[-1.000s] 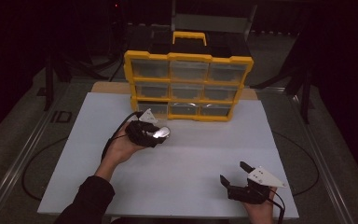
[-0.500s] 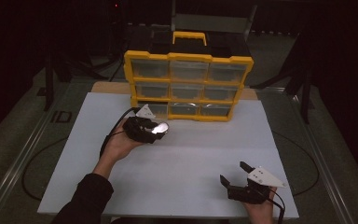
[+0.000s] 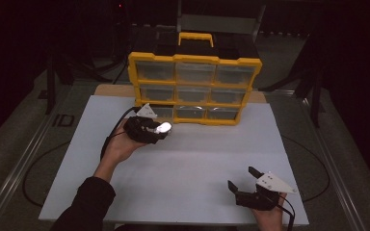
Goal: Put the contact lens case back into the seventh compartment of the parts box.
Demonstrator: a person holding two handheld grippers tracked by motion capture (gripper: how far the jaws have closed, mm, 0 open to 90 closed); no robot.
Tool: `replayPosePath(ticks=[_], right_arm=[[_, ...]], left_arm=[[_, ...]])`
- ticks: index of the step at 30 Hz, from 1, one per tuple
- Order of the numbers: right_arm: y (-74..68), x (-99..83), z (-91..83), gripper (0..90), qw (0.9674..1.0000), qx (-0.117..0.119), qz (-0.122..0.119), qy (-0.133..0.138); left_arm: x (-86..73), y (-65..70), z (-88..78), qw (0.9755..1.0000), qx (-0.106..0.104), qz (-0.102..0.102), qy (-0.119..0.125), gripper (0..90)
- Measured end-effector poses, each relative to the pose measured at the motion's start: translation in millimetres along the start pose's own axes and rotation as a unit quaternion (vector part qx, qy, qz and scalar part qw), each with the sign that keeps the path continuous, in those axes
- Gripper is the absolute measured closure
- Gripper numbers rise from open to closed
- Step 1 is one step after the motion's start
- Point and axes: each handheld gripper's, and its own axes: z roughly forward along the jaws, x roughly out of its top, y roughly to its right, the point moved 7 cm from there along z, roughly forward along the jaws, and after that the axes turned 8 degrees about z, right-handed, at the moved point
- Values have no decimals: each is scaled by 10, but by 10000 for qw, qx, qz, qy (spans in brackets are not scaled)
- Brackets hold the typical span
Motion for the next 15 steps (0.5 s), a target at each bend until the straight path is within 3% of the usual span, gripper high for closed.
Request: replayPosePath(ticks=[15], right_arm=[[1, 0, -1, 87, 10000, 7, 19, 0]], left_arm=[[-6, -168, -42, 9993, 291, -227, 14, 500]])
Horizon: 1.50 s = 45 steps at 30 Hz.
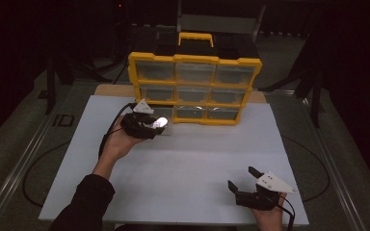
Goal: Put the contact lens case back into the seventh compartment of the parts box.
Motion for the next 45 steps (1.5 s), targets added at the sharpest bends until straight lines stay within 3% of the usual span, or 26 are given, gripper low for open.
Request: replayPosePath(ticks=[12, 20, 32, 36, 37, 39, 40, 45], right_arm=[[2, -2, -7, 87, 10000, -18, 4, 1], [3, -3, -10, 86, 10000, -15, 5, 3], [7, -3, -12, 87, 10000, -6, 16, 10], [9, -2, -15, 86, 10000, -6, 16, 11], [10, -2, -16, 87, 10000, -9, 18, 10], [13, -2, -17, 86, 10000, -12, 17, 15], [15, -2, -22, 87, 10000, -18, 35, 16], [14, -2, -24, 86, 10000, -24, 26, 20]], left_arm=[[19, -194, -15, 9982, 520, -294, -37, 499], [37, -390, 8, 9945, 914, -511, -40, 499], [45, -493, 151, 9922, 1026, -706, -103, 499], [19, -488, 192, 9924, 963, -760, -114, 491], [15, -476, 198, 9928, 888, -805, -72, 448], [9, -476, 197, 9918, 995, -798, -65, 262], [-14, -479, 173, 9901, 1076, -905, 17, 157], [-92, -461, 74, 9897, 1002, -998, 207, 30]])
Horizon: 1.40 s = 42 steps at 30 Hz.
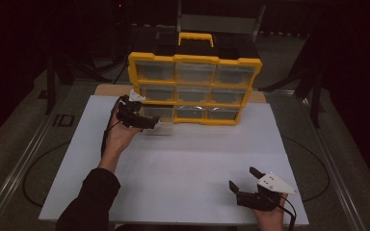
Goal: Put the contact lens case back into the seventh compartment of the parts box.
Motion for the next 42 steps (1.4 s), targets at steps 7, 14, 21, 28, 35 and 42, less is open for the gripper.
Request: replayPosePath(ticks=[7, 14, 21, 28, 35, 42], right_arm=[[-5, -1, 3, 86, 10000, -4, -8, -1], [-16, -4, 8, 86, 10000, 3, -26, -11], [-9, 2, 5, 87, 10000, -7, -19, 13], [-12, 34, 18, 87, 10000, 26, -25, 71], [22, 68, 27, 86, 9999, 59, -5, 110], [96, 120, 6, 86, 9997, 48, -3, 228]], left_arm=[[-178, -42, -298, 9990, 187, -133, 380, 6], [-520, 75, -658, 9964, 257, -73, 805, 4], [-928, 175, -913, 9938, 356, -158, 1043, 4], [-1318, 283, -1111, 9911, 516, -125, 1219, 4], [-1544, 322, -1197, 9887, 519, -323, 1367, 4], [-1621, 309, -1216, 9855, 588, -497, 1510, 4]])
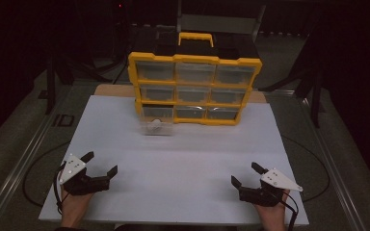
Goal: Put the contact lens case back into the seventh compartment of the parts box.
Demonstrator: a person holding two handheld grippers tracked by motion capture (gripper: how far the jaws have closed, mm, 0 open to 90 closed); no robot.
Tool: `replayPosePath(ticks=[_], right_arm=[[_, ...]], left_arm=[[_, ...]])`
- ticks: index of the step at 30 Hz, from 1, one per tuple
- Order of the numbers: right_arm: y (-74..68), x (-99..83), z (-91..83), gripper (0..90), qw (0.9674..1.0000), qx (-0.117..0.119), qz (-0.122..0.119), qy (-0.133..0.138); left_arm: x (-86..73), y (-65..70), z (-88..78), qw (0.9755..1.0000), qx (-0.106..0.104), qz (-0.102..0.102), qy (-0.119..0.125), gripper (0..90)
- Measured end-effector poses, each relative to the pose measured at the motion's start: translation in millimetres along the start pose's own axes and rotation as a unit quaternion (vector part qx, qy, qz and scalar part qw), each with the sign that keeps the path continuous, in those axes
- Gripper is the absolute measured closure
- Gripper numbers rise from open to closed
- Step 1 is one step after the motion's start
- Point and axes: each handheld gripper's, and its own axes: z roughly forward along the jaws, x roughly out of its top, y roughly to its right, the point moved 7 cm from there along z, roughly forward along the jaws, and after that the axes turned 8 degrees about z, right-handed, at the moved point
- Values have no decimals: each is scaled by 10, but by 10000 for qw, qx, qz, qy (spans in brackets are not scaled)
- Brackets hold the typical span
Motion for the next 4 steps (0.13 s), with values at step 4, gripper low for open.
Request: replayPosePath(ticks=[4], right_arm=[[27, 1, -12, 86, 10000, -34, 17, 8]], left_arm=[[-27, -2, 19, 10000, 31, 19, -74, 4]])
